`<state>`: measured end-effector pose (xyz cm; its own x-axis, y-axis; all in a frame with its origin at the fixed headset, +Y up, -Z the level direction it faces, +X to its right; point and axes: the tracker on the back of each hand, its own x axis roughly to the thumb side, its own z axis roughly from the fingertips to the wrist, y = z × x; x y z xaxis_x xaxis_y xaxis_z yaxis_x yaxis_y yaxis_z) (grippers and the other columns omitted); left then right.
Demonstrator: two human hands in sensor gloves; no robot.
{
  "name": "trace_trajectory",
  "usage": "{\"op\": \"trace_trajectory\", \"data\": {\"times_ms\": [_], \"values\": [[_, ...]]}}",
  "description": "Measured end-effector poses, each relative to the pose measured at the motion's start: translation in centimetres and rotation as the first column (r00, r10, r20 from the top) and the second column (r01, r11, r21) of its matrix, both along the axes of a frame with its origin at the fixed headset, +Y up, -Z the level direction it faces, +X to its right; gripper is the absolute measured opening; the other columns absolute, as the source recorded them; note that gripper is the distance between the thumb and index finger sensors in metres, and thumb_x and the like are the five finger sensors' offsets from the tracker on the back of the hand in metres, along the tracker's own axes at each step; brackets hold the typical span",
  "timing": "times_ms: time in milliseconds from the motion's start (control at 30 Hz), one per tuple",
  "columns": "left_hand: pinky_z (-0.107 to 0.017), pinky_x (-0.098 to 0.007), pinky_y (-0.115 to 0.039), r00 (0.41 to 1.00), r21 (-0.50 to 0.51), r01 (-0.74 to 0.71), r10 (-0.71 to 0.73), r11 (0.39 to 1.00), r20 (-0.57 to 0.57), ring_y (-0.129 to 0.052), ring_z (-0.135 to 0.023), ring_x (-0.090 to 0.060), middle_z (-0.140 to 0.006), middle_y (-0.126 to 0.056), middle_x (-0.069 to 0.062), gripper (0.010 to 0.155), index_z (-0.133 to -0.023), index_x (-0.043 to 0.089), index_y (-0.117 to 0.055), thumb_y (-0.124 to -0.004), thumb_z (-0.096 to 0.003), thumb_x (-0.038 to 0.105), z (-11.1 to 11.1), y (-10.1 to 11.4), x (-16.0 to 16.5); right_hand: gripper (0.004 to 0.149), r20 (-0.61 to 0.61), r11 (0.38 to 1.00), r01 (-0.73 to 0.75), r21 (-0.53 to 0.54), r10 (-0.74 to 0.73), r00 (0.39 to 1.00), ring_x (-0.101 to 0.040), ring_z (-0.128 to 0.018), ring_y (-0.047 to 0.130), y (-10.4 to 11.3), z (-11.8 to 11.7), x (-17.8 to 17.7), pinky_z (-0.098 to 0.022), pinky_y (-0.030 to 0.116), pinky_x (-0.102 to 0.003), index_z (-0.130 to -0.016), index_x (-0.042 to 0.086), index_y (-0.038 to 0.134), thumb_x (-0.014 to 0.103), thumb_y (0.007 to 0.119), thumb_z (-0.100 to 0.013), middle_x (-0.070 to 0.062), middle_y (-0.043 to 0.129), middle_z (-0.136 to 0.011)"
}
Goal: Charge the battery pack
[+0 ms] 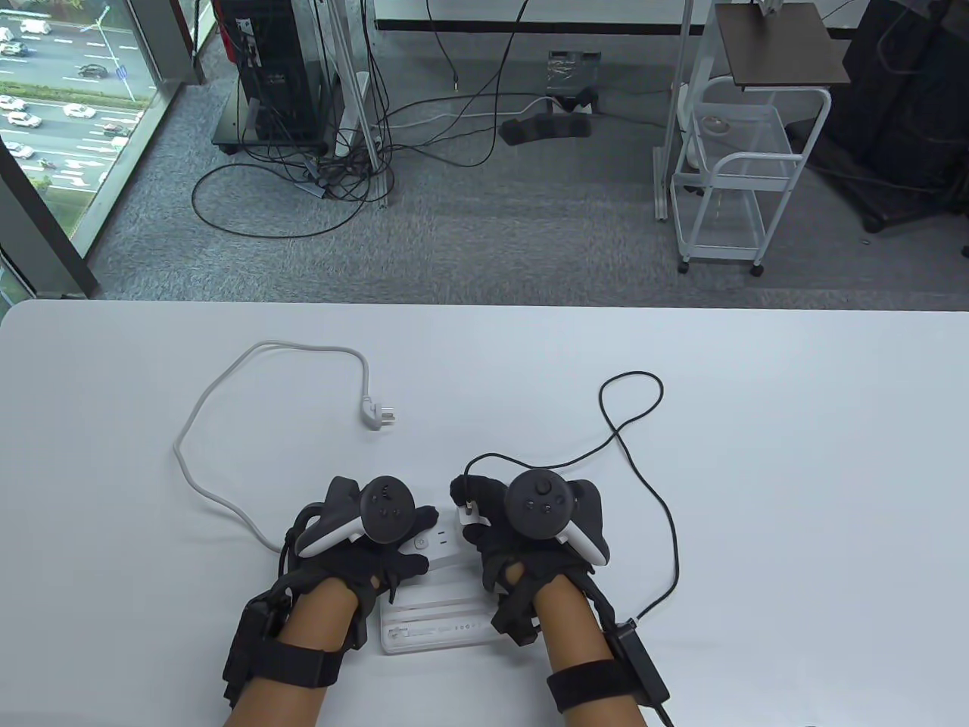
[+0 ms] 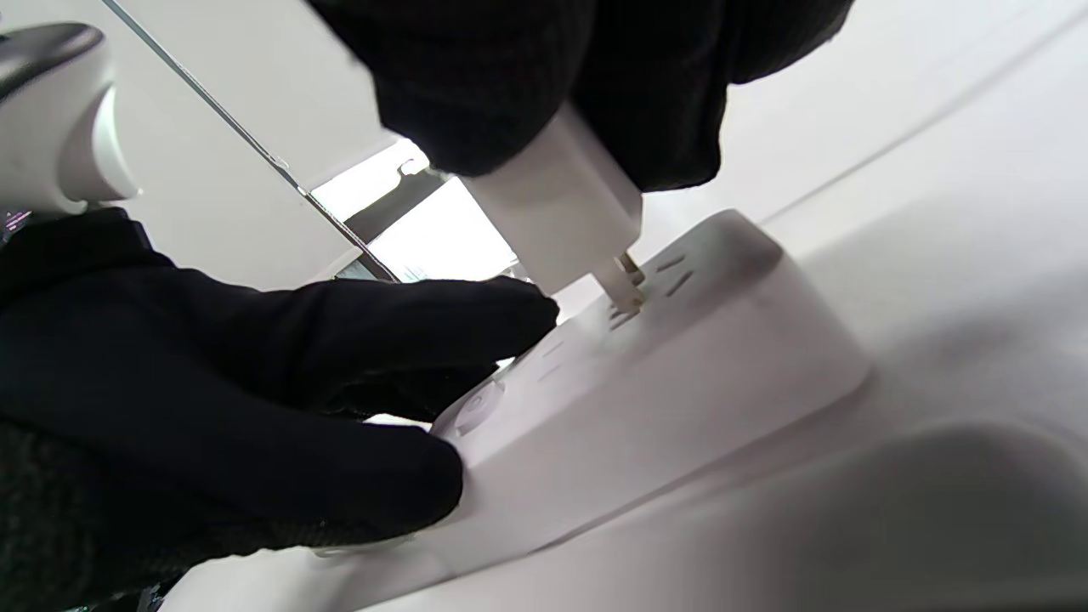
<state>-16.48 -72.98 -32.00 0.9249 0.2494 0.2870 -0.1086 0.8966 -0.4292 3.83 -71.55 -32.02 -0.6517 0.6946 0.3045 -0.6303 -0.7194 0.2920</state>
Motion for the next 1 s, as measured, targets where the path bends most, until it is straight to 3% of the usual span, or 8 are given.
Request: {"op": "trace_trajectory", "data": {"times_ms": [333, 767, 800, 833, 867, 1000], "values": [[-0.070, -0.073, -0.045, 1.000, 0.010, 0.010, -0.010, 1.000, 0.003, -0.071, -0.100, -0.043, -0.108, -0.075, -0.008, 0.076, -0.111, 0.036, -0.059, -0.087, -0.0423, 0.054, 0.1, 0.0, 0.1, 0.066, -0.039, 0.987, -0.101, 0.126, 0.106, 0.994, -0.039, -0.087, 0.093, 0.0, 0.3, -0.9, -0.070, 0.065, -0.058, -0.095, 0.027, 0.058, 0.017, 0.084, -0.035, -0.010, 0.074, -0.101], [-0.070, -0.073, -0.045, 1.000, 0.017, 0.015, -0.015, 1.000, 0.007, -0.071, -0.100, -0.043, -0.108, -0.075, -0.008, 0.076, -0.111, 0.036, -0.059, -0.087, -0.0422, 0.054, 0.1, 0.0, 0.2, 0.066, -0.008, 0.984, -0.122, 0.131, 0.124, 0.992, -0.036, -0.083, 0.098, 0.0, 0.1, -0.8, -0.070, 0.066, -0.057, -0.094, 0.028, 0.061, 0.020, 0.085, -0.033, -0.010, 0.079, -0.097], [-0.070, -0.073, -0.045, 1.000, 0.018, 0.018, -0.018, 1.000, 0.007, -0.070, -0.100, -0.043, -0.108, -0.075, -0.008, 0.076, -0.111, 0.037, -0.059, -0.087, -0.0420, 0.054, 0.2, 0.0, 0.2, 0.066, -0.029, 0.979, -0.177, 0.102, 0.181, 0.983, -0.038, -0.082, 0.098, -0.8, -0.1, -1.2, -0.070, 0.064, -0.059, -0.093, 0.027, 0.062, 0.018, 0.087, -0.033, -0.013, 0.080, -0.097], [-0.070, -0.073, -0.045, 1.000, 0.020, 0.021, -0.021, 1.000, 0.009, -0.071, -0.100, -0.043, -0.109, -0.075, -0.008, 0.077, -0.111, 0.036, -0.059, -0.087, -0.0421, 0.054, 0.2, -0.1, 0.2, 0.067, -0.008, 0.968, -0.205, 0.146, 0.208, 0.978, -0.031, -0.084, 0.098, -0.5, 0.3, -0.7, -0.072, 0.066, -0.055, -0.094, 0.030, 0.058, 0.022, 0.085, -0.034, -0.008, 0.079, -0.098], [-0.070, -0.073, -0.045, 1.000, 0.019, 0.021, -0.021, 1.000, 0.008, -0.071, -0.100, -0.043, -0.109, -0.074, -0.009, 0.076, -0.111, 0.036, -0.059, -0.087, -0.0423, 0.054, 0.2, -0.1, 0.2, 0.066, 0.006, 0.979, -0.142, 0.150, 0.142, 0.990, -0.034, -0.082, 0.100, -0.6, 0.0, -0.8, -0.070, 0.066, -0.057, -0.093, 0.028, 0.061, 0.020, 0.086, -0.032, -0.011, 0.081, -0.096], [-0.070, -0.073, -0.045, 1.000, 0.016, 0.021, -0.021, 1.000, 0.005, -0.070, -0.101, -0.043, -0.109, -0.074, -0.008, 0.076, -0.111, 0.036, -0.059, -0.087, -0.0423, 0.054, 0.1, -0.1, 0.2, 0.066, 0.018, 0.976, -0.185, 0.114, 0.184, 0.983, -0.033, -0.083, 0.099, -0.4, 0.1, -1.0, -0.071, 0.063, -0.058, -0.093, 0.029, 0.061, 0.020, 0.086, -0.032, -0.010, 0.081, -0.096]]}}
